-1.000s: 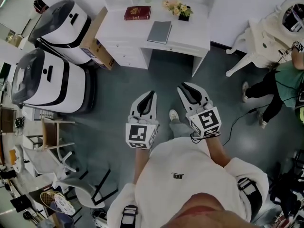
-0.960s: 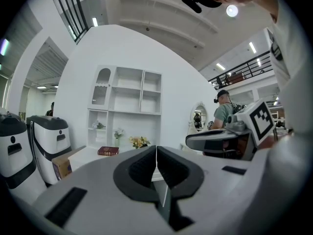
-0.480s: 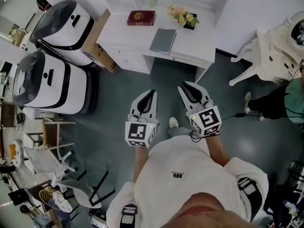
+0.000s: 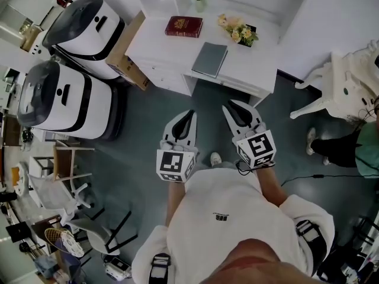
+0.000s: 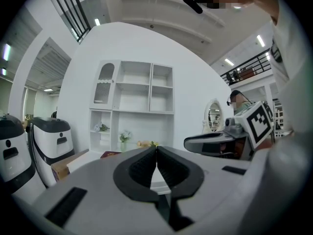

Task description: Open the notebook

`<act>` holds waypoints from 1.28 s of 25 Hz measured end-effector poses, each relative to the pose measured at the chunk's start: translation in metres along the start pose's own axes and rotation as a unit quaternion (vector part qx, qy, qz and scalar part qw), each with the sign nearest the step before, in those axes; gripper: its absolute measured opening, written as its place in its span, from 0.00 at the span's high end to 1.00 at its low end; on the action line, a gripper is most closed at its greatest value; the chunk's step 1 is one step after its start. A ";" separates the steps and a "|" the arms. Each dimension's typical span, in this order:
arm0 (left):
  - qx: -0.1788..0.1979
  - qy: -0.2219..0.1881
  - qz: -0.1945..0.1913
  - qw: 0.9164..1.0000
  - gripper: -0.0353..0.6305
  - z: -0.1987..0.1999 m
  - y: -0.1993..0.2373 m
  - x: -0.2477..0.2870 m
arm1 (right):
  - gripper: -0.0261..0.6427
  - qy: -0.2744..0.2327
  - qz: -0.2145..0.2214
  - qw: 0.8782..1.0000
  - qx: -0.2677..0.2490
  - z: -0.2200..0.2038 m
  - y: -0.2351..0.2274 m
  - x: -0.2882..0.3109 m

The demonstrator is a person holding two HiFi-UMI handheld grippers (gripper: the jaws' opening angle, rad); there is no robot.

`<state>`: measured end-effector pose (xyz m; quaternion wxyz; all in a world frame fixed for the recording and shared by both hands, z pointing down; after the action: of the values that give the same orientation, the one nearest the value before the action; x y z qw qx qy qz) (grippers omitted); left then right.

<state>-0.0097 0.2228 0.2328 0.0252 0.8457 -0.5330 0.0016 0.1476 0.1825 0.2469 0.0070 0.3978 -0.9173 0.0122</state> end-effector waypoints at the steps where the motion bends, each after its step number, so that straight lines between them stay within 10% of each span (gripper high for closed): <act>1: -0.001 0.002 0.001 1.000 0.95 -0.001 0.002 0.004 | 0.89 0.001 0.003 1.000 0.002 -0.001 -0.003 0.005; 17: -0.004 0.011 0.011 1.000 0.95 -0.007 0.051 0.061 | 0.89 0.010 0.009 1.000 0.011 -0.011 -0.041 0.072; 32: -0.010 0.029 -0.057 0.998 0.95 -0.013 0.141 0.134 | 0.89 0.026 -0.056 0.998 0.025 -0.020 -0.067 0.164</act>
<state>-0.0783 0.0416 0.2557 0.0491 0.8738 -0.4834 0.0190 0.0849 0.0176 0.2716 0.0216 0.4482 -0.8925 0.0456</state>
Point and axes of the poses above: the fingertips, and each gripper's own axes: x forward along the fingers, y to its left, z out of its top, the point moved 6 cm from there along -x, backward along the fingers, and after that the axes turned 9 degrees about -y, right-handed, at the moved point
